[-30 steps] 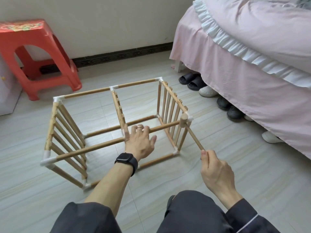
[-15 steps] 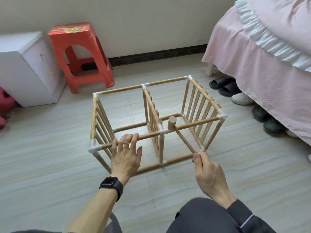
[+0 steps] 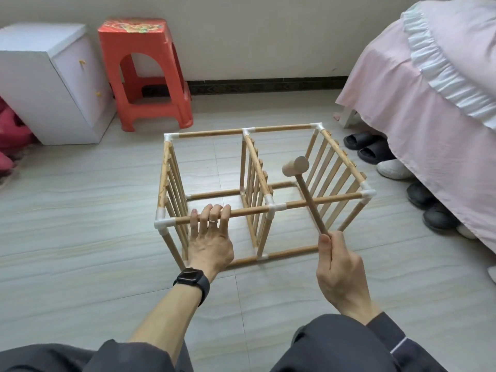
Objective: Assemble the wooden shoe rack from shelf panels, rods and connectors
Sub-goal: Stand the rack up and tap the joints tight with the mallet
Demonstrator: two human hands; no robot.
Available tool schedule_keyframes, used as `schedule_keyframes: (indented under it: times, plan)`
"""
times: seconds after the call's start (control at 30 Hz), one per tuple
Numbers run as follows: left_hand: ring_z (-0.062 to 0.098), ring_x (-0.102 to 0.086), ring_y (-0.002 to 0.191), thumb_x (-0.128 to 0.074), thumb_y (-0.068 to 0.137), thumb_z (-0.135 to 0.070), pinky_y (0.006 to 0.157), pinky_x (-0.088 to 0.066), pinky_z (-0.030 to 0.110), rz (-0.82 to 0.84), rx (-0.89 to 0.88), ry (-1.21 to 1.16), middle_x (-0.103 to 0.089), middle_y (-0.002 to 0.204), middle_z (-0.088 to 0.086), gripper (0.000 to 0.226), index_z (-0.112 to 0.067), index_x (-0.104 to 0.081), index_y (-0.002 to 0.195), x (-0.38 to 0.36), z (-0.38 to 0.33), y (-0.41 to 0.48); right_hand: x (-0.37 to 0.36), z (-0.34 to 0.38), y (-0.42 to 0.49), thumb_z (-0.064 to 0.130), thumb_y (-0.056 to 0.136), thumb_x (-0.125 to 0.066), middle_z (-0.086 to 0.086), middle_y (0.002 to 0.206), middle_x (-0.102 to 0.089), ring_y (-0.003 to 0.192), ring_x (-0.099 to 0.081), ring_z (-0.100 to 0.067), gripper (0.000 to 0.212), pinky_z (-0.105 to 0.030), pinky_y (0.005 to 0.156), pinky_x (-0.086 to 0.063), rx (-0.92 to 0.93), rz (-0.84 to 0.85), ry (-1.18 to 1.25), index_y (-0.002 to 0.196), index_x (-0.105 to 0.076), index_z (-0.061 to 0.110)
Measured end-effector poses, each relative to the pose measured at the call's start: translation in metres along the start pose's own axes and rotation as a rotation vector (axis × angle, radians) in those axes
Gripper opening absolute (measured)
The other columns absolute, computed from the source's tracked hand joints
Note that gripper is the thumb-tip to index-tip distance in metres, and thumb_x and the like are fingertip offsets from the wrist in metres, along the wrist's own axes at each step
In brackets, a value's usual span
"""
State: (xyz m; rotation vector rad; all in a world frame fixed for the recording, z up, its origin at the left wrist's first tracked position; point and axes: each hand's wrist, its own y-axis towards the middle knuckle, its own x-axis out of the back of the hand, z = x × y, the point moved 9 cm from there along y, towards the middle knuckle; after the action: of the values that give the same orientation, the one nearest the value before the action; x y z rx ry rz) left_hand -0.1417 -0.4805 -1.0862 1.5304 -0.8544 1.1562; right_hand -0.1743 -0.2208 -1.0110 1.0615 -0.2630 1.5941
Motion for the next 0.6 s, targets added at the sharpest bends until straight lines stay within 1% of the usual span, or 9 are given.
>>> schedule_keyframes:
  times: [0.03,0.1,0.13,0.27,0.4,0.47,0.53,0.57,0.6]
  plan:
    - [0.029,-0.027,0.134,-0.067,0.064,-0.016,0.123,0.000,0.049,-0.003,-0.001,0.010,-0.030,0.134,0.004,0.090,-0.015,-0.025,0.144,-0.001,0.000,0.000,-0.010,-0.002,0.000,0.042,0.108,-0.024,0.006,0.054,-0.051,0.045,-0.051,-0.015,0.039,-0.023,0.043,-0.036,-0.019,0.098,-0.095,0.093,-0.049,0.016]
    - [0.029,-0.026,0.137,-0.065,0.063,-0.014,0.123,0.010,0.047,0.004,0.011,0.028,-0.030,0.136,0.004,0.093,-0.015,-0.024,0.145,-0.001,0.001,-0.001,-0.030,-0.015,-0.007,0.043,0.106,-0.022,-0.003,0.063,-0.061,0.056,-0.059,-0.027,0.037,-0.040,0.052,-0.044,-0.073,0.322,-0.290,0.098,-0.048,0.018]
    - [0.029,-0.025,0.139,-0.064,0.062,-0.013,0.122,0.014,0.047,0.014,0.016,0.031,-0.029,0.138,0.004,0.094,-0.015,-0.023,0.147,-0.002,0.001,-0.001,-0.030,-0.018,-0.008,0.043,0.106,-0.023,-0.003,0.064,-0.063,0.057,-0.060,-0.027,0.036,-0.043,0.055,-0.045,-0.092,0.331,-0.281,0.097,-0.049,0.019]
    - [0.029,-0.021,0.145,-0.065,0.063,-0.012,0.122,0.015,0.046,0.011,-0.001,0.015,-0.028,0.147,0.005,0.100,-0.015,-0.020,0.152,-0.002,0.001,-0.002,-0.015,0.005,0.006,0.053,0.101,-0.024,0.005,0.052,-0.053,0.047,-0.051,-0.014,0.040,-0.026,0.050,-0.031,-0.063,0.183,-0.030,0.079,-0.046,0.027]
    - [0.029,-0.018,0.151,-0.069,0.070,-0.022,0.124,-0.003,0.054,-0.055,0.011,-0.081,-0.023,0.159,0.007,0.099,-0.015,-0.020,0.156,0.009,0.017,-0.016,-0.033,0.036,0.034,0.050,0.103,-0.030,0.005,0.050,-0.048,0.041,-0.046,-0.012,0.038,-0.025,0.043,-0.031,0.017,0.205,0.105,0.082,-0.051,0.026]
    - [0.031,-0.024,0.149,-0.061,0.076,-0.034,0.123,-0.008,0.057,-0.175,0.159,-0.164,-0.027,0.159,0.011,0.089,-0.015,-0.023,0.155,0.025,0.043,-0.027,-0.051,0.057,0.043,0.047,0.104,-0.033,0.009,0.053,-0.052,0.041,-0.045,-0.009,0.034,-0.022,0.038,-0.030,0.067,0.246,0.195,0.082,-0.051,0.028]
    - [0.031,-0.028,0.147,-0.056,0.080,-0.039,0.121,-0.011,0.053,-0.287,0.402,-0.265,-0.029,0.158,0.012,0.083,-0.014,-0.025,0.154,0.037,0.082,-0.040,-0.073,0.076,0.049,0.041,0.106,-0.036,0.014,0.059,-0.057,0.040,-0.045,-0.007,0.031,-0.018,0.036,-0.029,0.111,0.306,0.258,0.082,-0.051,0.027]
    - [0.030,-0.031,0.145,-0.059,0.083,-0.038,0.119,-0.017,0.051,-0.290,0.532,-0.338,-0.031,0.156,0.012,0.080,-0.014,-0.027,0.153,0.036,0.104,-0.045,-0.086,0.084,0.050,0.038,0.107,-0.038,0.013,0.059,-0.058,0.040,-0.045,-0.008,0.030,-0.019,0.038,-0.030,0.121,0.348,0.283,0.082,-0.052,0.027]
    - [0.030,-0.035,0.142,-0.063,0.086,-0.037,0.116,-0.026,0.049,-0.227,0.636,-0.437,-0.038,0.152,0.011,0.074,-0.015,-0.033,0.150,0.028,0.123,-0.048,-0.098,0.091,0.049,0.037,0.108,-0.039,0.008,0.058,-0.058,0.041,-0.046,-0.010,0.030,-0.022,0.039,-0.032,0.125,0.398,0.295,0.083,-0.053,0.027]
